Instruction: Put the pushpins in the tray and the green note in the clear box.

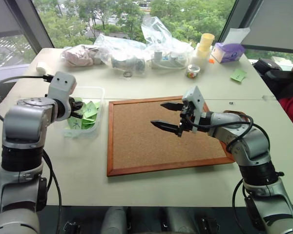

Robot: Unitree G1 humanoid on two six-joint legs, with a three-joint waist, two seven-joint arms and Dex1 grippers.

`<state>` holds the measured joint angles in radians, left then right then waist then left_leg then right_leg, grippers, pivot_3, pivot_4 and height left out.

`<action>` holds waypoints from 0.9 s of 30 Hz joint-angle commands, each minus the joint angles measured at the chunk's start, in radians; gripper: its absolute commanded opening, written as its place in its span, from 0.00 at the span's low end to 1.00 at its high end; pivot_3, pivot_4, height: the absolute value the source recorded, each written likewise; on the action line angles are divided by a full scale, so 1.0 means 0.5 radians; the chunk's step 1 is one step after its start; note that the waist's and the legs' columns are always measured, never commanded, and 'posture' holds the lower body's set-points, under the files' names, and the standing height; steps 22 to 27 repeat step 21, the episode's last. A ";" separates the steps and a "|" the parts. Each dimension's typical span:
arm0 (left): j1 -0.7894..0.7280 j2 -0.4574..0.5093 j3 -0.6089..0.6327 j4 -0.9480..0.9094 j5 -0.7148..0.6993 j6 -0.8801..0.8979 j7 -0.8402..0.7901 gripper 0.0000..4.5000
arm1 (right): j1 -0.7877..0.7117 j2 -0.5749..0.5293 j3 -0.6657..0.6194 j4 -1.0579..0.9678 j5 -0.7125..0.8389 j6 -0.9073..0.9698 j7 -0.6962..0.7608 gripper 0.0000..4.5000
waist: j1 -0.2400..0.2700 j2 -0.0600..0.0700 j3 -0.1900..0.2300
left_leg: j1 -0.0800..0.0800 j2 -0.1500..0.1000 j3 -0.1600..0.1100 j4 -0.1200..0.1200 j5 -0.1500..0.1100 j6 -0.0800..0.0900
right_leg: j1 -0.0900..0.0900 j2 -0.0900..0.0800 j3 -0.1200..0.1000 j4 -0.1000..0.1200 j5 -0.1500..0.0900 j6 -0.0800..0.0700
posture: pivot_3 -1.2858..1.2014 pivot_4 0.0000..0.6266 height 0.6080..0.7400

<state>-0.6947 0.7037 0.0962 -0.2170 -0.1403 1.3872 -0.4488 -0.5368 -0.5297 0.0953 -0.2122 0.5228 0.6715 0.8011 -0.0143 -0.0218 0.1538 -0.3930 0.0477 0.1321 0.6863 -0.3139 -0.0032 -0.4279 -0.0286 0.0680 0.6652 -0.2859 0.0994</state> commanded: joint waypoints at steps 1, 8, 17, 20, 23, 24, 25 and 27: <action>0.007 0.041 0.026 -0.024 0.003 -0.091 0.029 0.64 | 0.006 -0.015 -0.055 -0.044 -0.005 -0.021 -0.003 1.00 | -0.002 0.000 0.000 | 0.000 0.000 0.000 0.000 0.000 0.000 | 0.000 0.000 0.000 0.000 0.000 0.000 | 0.52 0.24 0.99; -0.062 0.070 0.015 0.078 0.032 -0.285 0.079 0.99 | 0.056 -0.052 -0.121 -0.099 0.006 0.016 -0.045 1.00 | -0.003 0.000 0.000 | 0.000 0.001 0.001 0.000 0.000 0.000 | 0.000 0.001 0.000 0.000 0.000 0.000 | 0.52 0.24 0.99; -0.071 0.221 0.076 -0.155 -0.365 -0.508 -0.412 0.99 | 0.199 -0.188 -0.492 -0.282 0.230 0.263 -0.146 1.00 | 0.009 -0.001 0.000 | -0.001 -0.001 0.001 0.000 0.000 0.000 | -0.001 -0.002 -0.001 0.000 0.000 0.000 | 0.52 0.24 0.99; 0.174 0.299 0.074 -0.461 -0.677 -0.530 -0.767 0.99 | 0.349 -0.310 -0.638 -0.367 0.262 0.356 -0.174 1.00 | 0.000 0.000 0.000 | -0.001 -0.001 0.002 -0.001 -0.001 0.001 | 0.000 -0.003 0.000 -0.001 0.000 0.000 | 0.52 0.24 0.99; 0.222 0.318 0.069 -0.499 -0.714 -0.551 -0.809 0.99 | 0.375 -0.331 -0.656 -0.376 0.263 0.368 -0.184 1.00 | 0.000 0.000 0.000 | 0.000 -0.001 0.003 -0.002 -0.001 0.001 | 0.000 -0.003 0.000 -0.002 0.000 0.000 | 0.52 0.24 0.99; 0.222 0.318 0.069 -0.499 -0.714 -0.551 -0.809 0.99 | 0.375 -0.331 -0.656 -0.376 0.263 0.368 -0.184 1.00 | 0.000 0.000 0.000 | 0.000 -0.001 0.003 -0.002 -0.001 0.001 | 0.000 -0.003 0.000 -0.002 0.000 0.000 | 0.52 0.24 0.99; 0.222 0.318 0.069 -0.499 -0.714 -0.551 -0.809 0.99 | 0.375 -0.331 -0.656 -0.376 0.263 0.368 -0.184 1.00 | 0.000 0.000 0.000 | 0.000 -0.001 0.003 -0.002 -0.001 0.001 | 0.000 -0.003 0.000 -0.002 0.000 0.000 | 0.52 0.24 0.99; 0.222 0.318 0.069 -0.499 -0.714 -0.551 -0.809 0.99 | 0.375 -0.331 -0.656 -0.376 0.263 0.368 -0.184 1.00 | 0.000 0.000 0.000 | 0.000 -0.001 0.003 -0.002 -0.001 0.001 | 0.000 -0.003 0.000 -0.002 0.000 0.000 | 0.52 0.24 0.99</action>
